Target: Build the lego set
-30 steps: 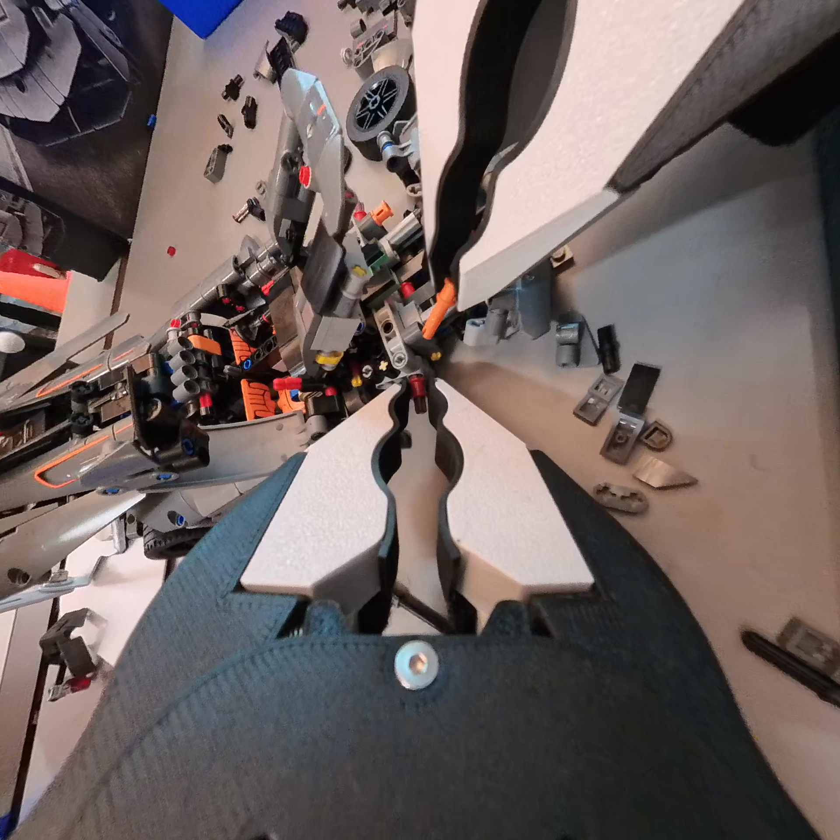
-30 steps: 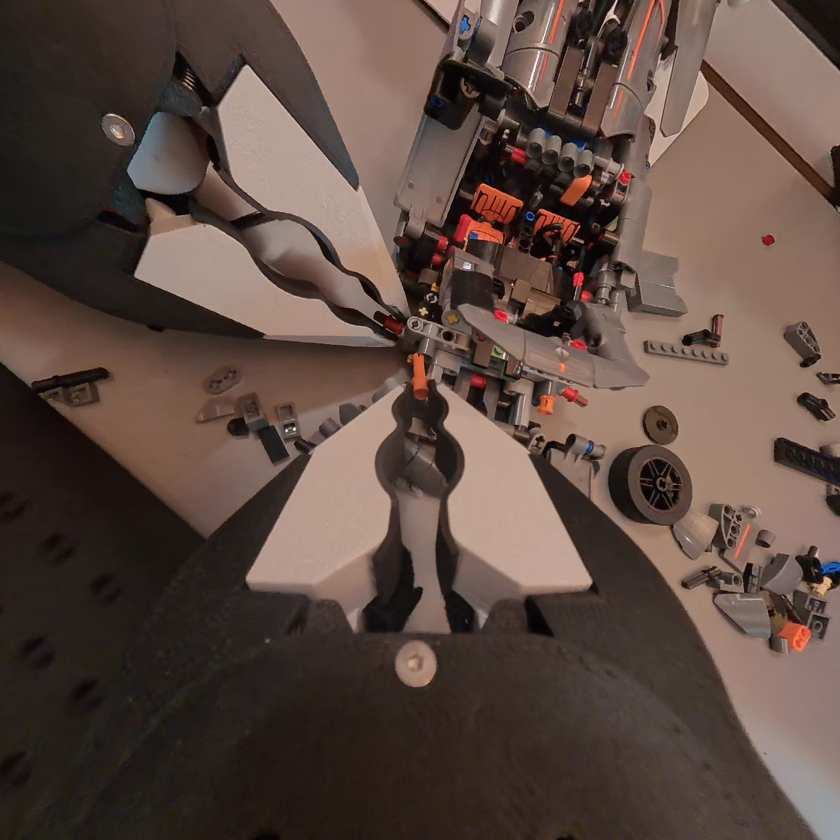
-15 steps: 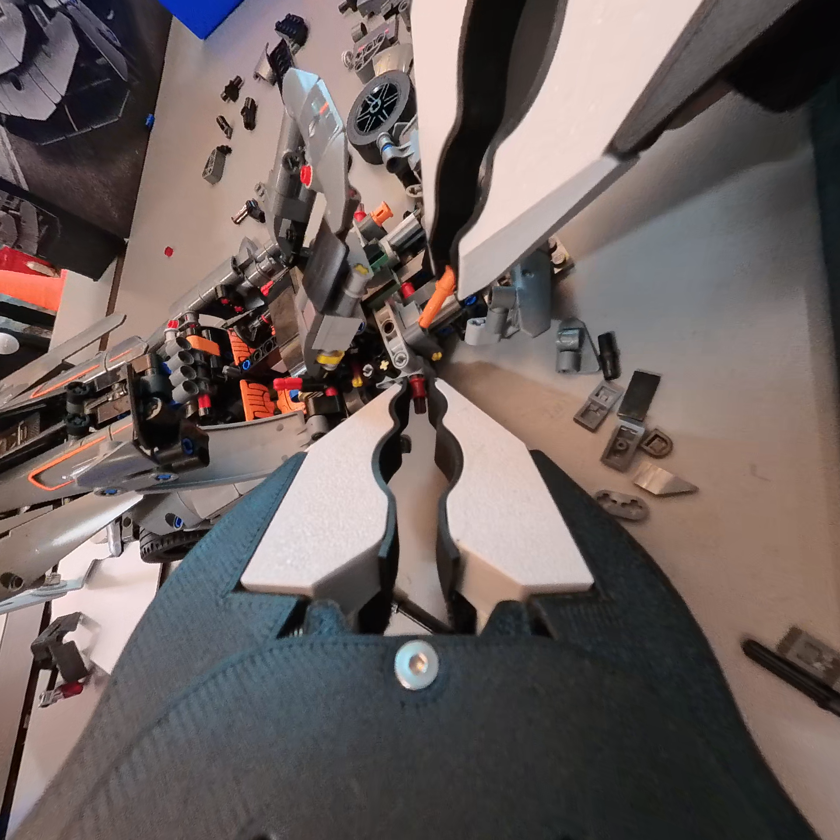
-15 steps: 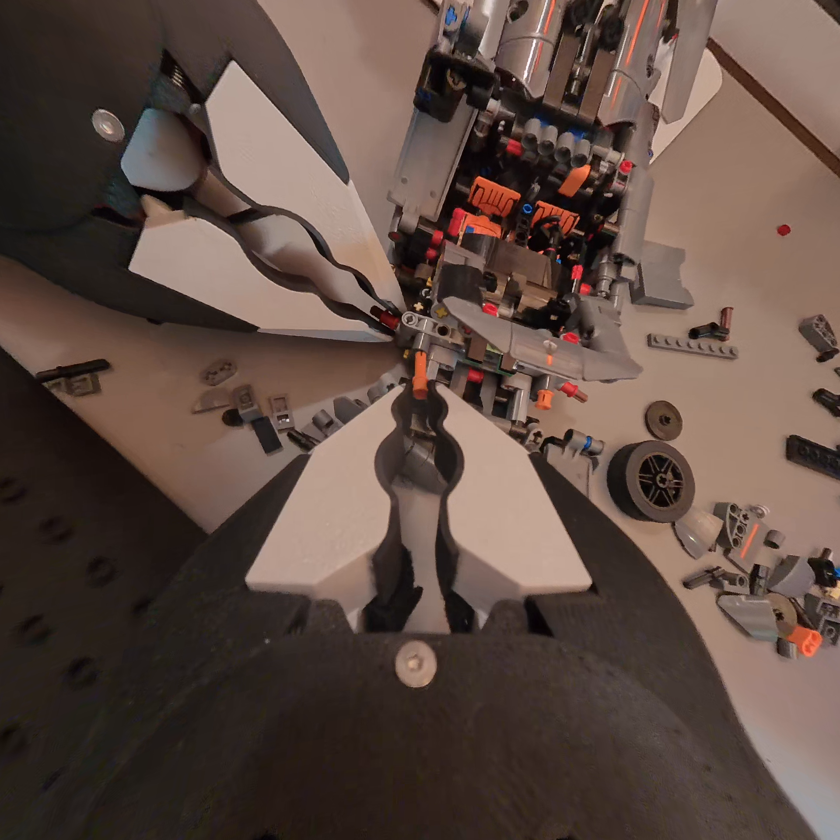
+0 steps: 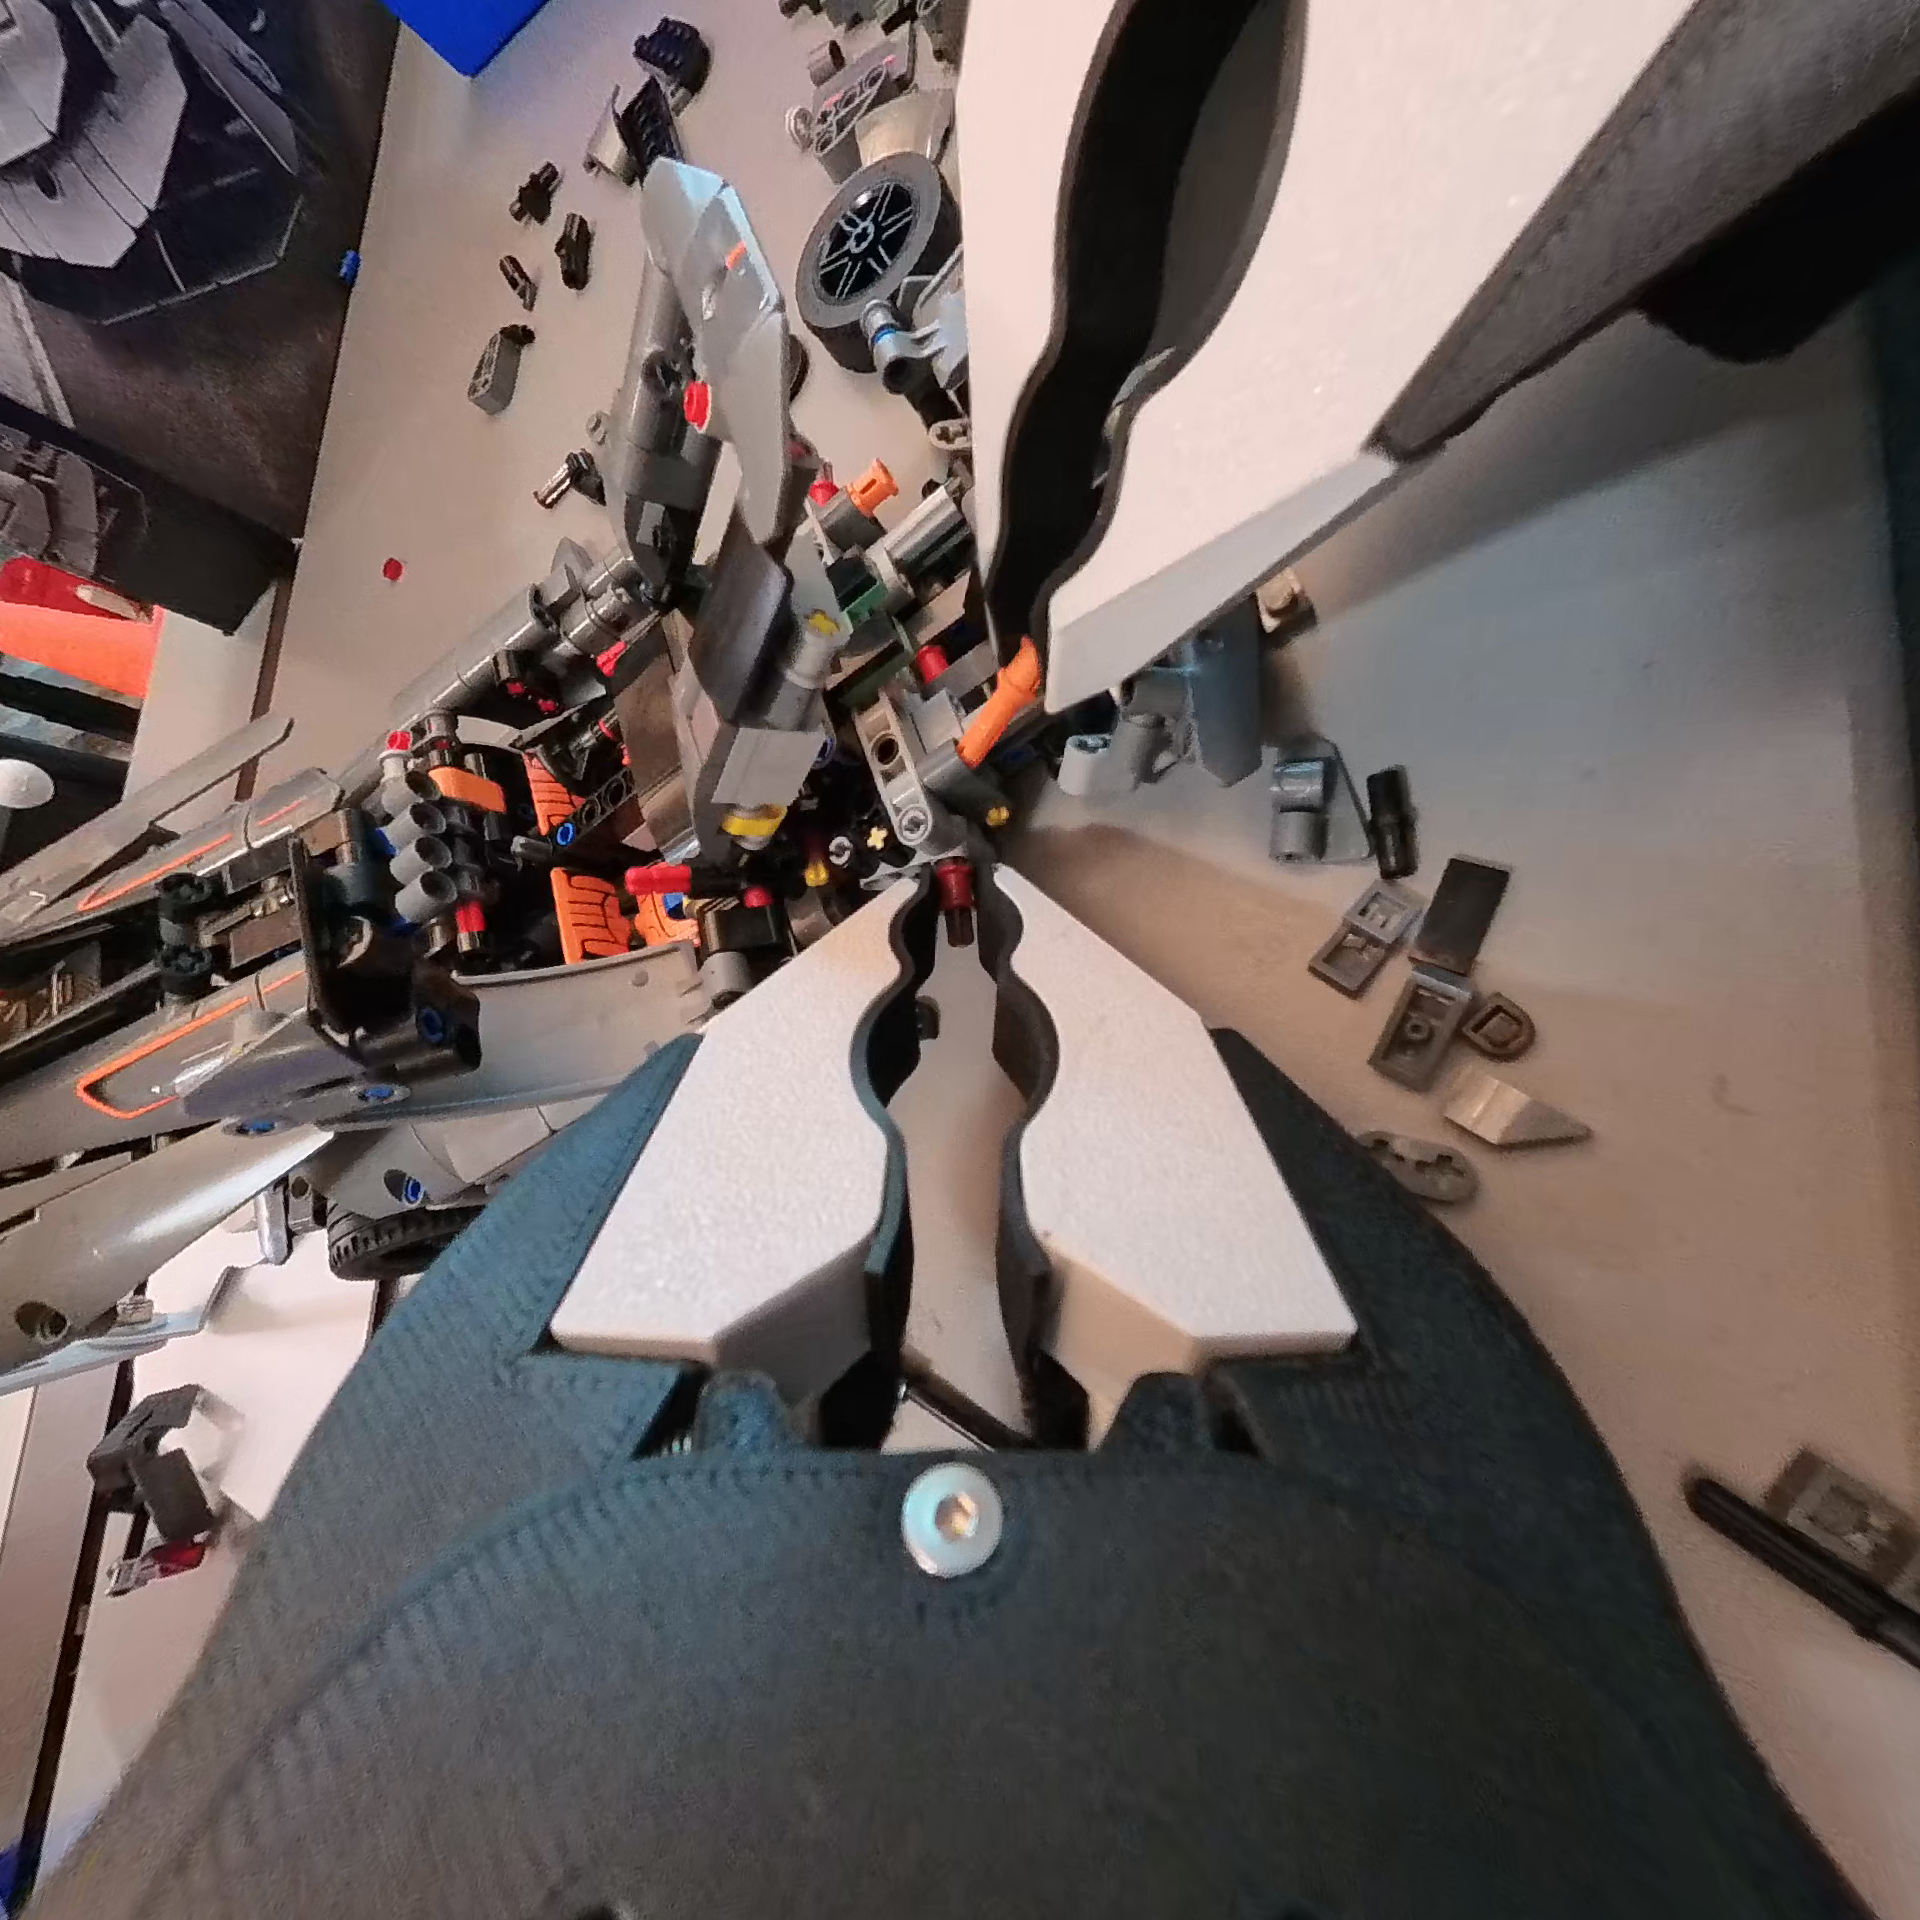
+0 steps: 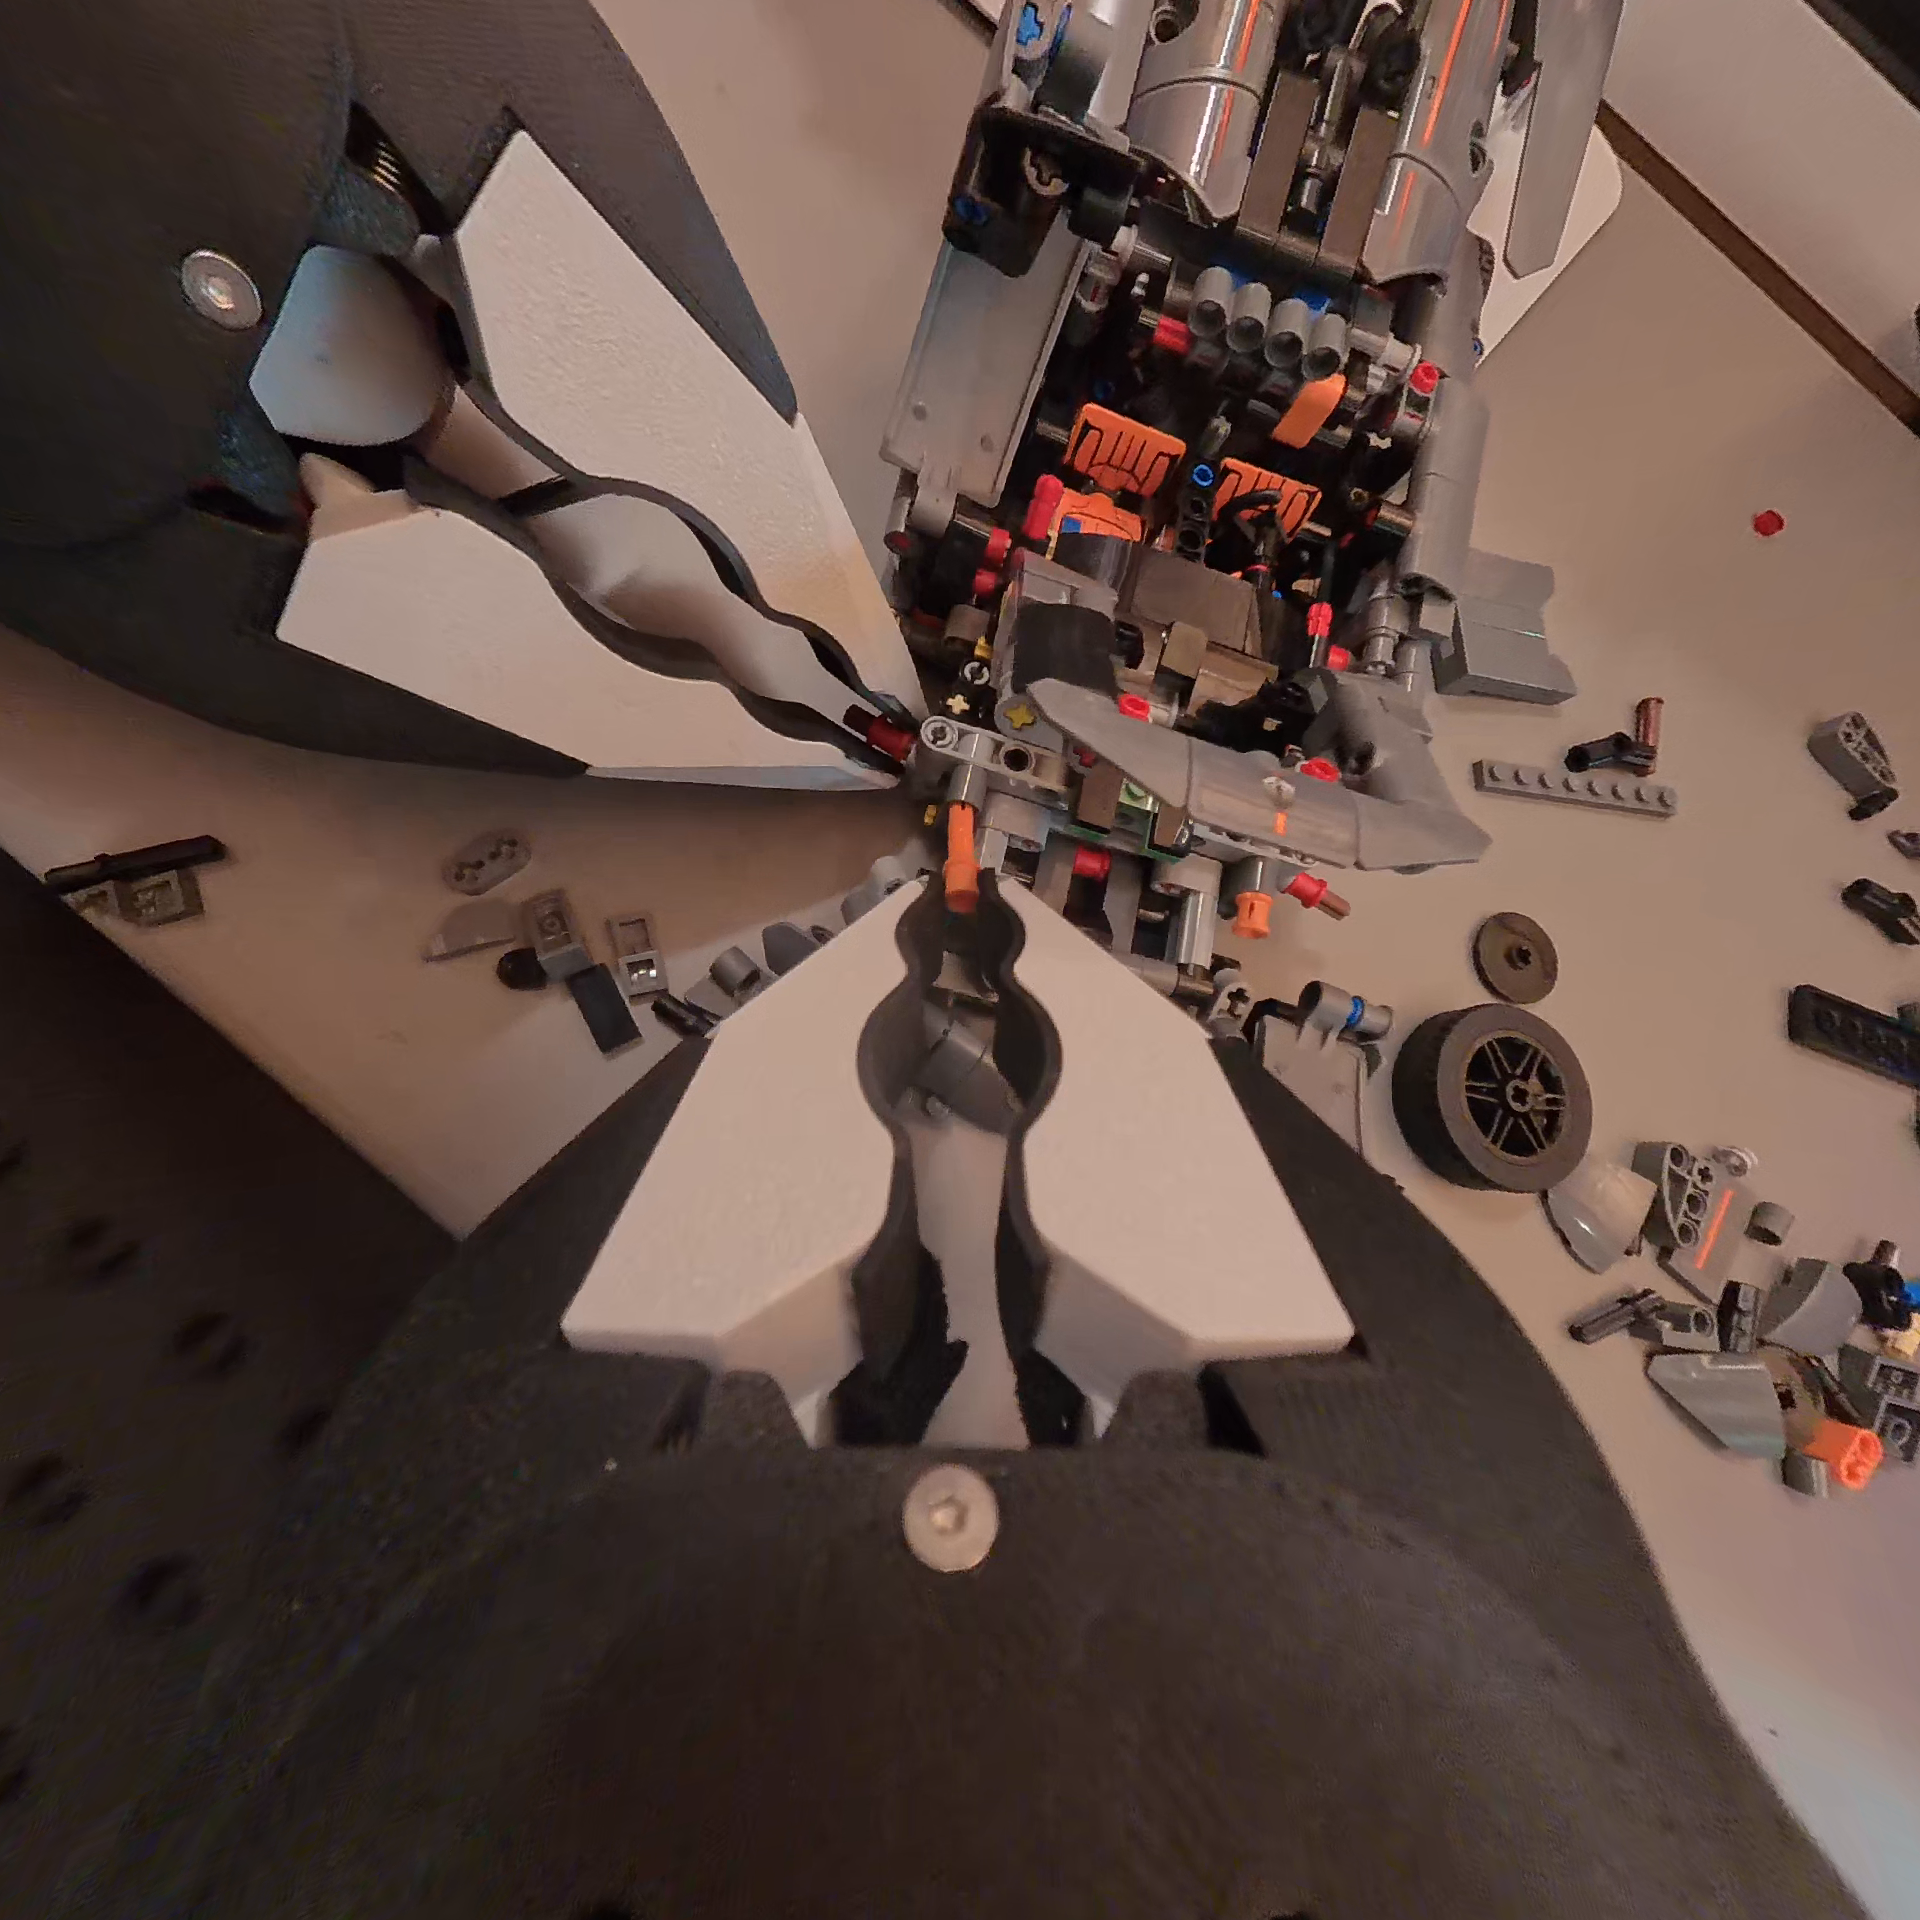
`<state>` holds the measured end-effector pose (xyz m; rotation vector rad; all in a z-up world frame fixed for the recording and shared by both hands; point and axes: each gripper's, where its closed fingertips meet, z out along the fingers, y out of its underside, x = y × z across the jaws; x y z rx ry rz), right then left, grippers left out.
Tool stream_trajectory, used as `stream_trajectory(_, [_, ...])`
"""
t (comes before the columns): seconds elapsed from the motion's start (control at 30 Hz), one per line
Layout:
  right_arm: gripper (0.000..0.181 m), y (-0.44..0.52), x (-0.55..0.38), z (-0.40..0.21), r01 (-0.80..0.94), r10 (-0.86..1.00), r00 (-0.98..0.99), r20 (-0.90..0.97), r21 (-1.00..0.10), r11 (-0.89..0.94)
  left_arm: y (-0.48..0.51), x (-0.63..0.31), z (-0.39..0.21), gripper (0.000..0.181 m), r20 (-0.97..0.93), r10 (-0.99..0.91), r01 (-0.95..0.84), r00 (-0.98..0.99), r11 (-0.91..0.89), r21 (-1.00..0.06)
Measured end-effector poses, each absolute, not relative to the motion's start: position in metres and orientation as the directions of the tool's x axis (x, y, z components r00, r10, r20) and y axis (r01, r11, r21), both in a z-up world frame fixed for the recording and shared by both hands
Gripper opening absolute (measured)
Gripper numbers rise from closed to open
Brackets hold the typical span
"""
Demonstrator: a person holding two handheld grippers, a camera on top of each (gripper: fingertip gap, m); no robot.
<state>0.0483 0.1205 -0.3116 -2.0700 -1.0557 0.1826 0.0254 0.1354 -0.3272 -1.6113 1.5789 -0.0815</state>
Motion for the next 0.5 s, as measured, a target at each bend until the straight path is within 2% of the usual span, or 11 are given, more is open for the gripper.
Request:
stream_trajectory(0.03, [0.002,0.1205,0.0482,-0.3116,0.624,0.736,0.642,0.214,-0.703,-0.341,0.1355,0.0254,-0.3273,0.004,-0.499,-0.843,-0.789,0.199,0.164,-0.592])
stream_trajectory(0.5, [0.002,0.1231,0.0539,-0.3135,0.651,0.691,0.658,0.301,-0.688,-0.320,0.1349,0.0279,-0.3275,0.004,-0.497,-0.845,-0.791,0.197,0.163,-0.590])
